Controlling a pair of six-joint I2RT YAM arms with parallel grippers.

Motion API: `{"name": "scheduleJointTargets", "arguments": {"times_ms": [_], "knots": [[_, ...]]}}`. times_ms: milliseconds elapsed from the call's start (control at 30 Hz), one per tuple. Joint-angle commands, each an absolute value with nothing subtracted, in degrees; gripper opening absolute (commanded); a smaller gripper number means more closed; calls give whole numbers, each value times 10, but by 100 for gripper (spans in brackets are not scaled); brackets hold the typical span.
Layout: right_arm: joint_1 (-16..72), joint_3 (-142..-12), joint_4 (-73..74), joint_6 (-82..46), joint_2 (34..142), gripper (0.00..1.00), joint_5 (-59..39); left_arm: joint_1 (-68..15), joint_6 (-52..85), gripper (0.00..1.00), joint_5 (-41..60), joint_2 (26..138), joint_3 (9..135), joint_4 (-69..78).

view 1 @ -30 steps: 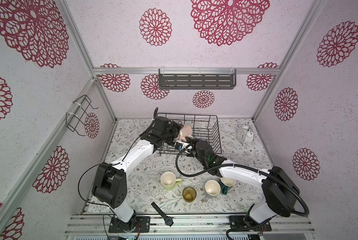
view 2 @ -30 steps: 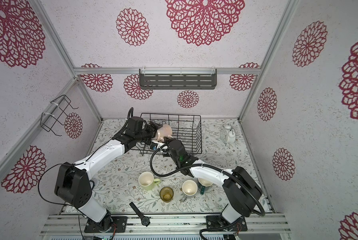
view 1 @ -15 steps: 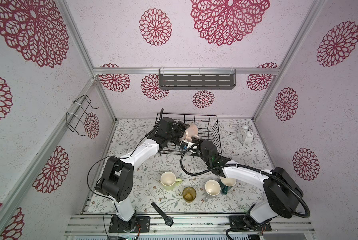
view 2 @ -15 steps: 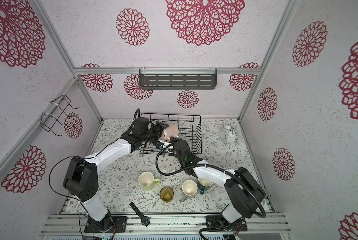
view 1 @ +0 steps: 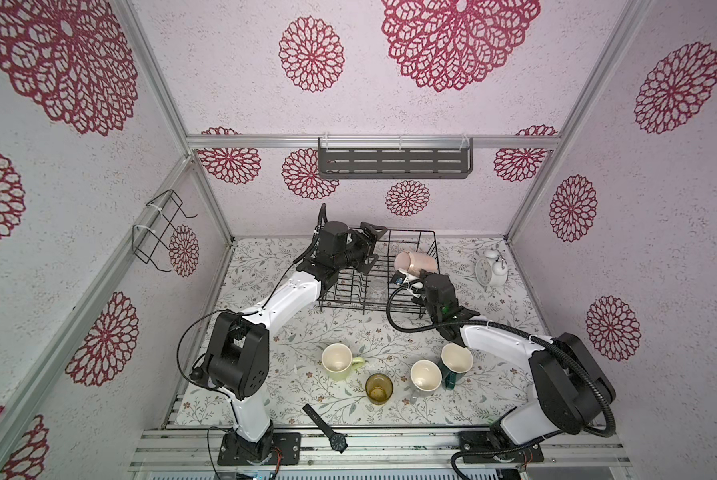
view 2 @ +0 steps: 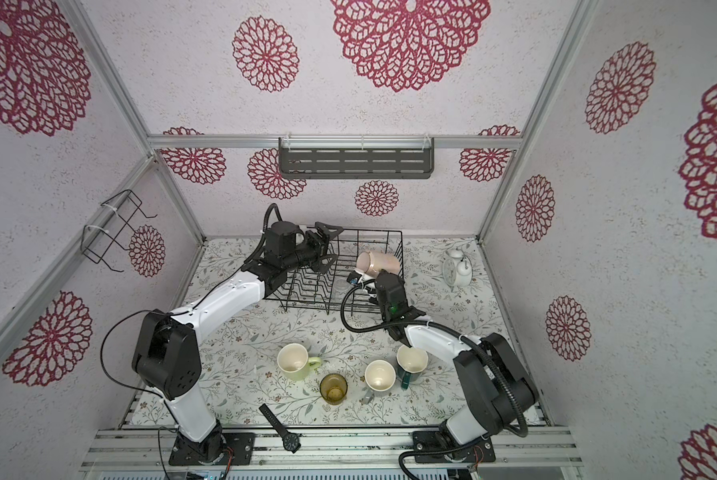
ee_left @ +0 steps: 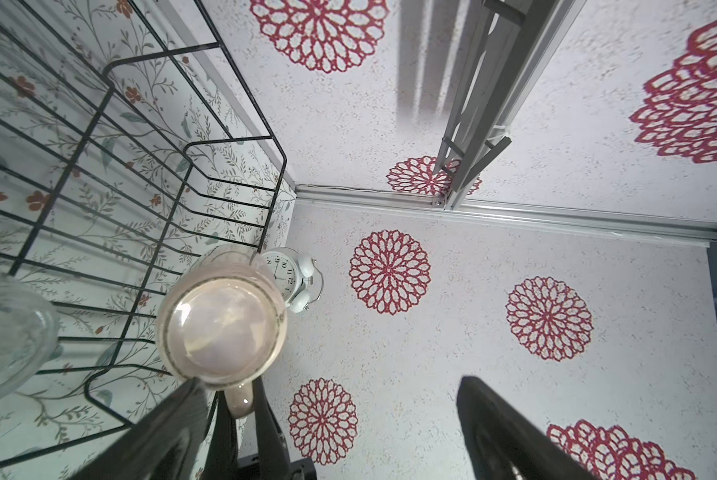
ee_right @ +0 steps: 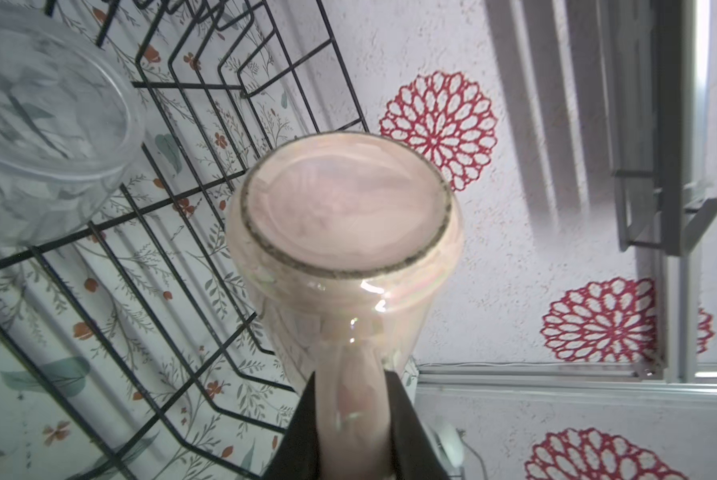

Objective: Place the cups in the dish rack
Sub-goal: 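Open the left gripper and carry the mug upside down with the right gripper, then lower the pink mug into the rack's far corner while left arm withdraws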

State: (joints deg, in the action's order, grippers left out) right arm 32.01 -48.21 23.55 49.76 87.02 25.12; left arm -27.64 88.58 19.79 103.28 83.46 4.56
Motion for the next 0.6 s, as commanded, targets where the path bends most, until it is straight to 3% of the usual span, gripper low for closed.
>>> {"name": "scheduleJointTargets", "arguments": {"times_ms": [0, 267, 567], "knots": [[294, -525, 276, 358, 816, 0, 220, -266, 849, 97, 171, 1018, 845, 12], [266, -557, 220, 135, 825, 0, 142, -237, 758, 97, 72, 926, 812, -80], [255, -630, 264, 76, 922, 0, 145, -201, 658, 97, -11, 814, 763, -172]]}}
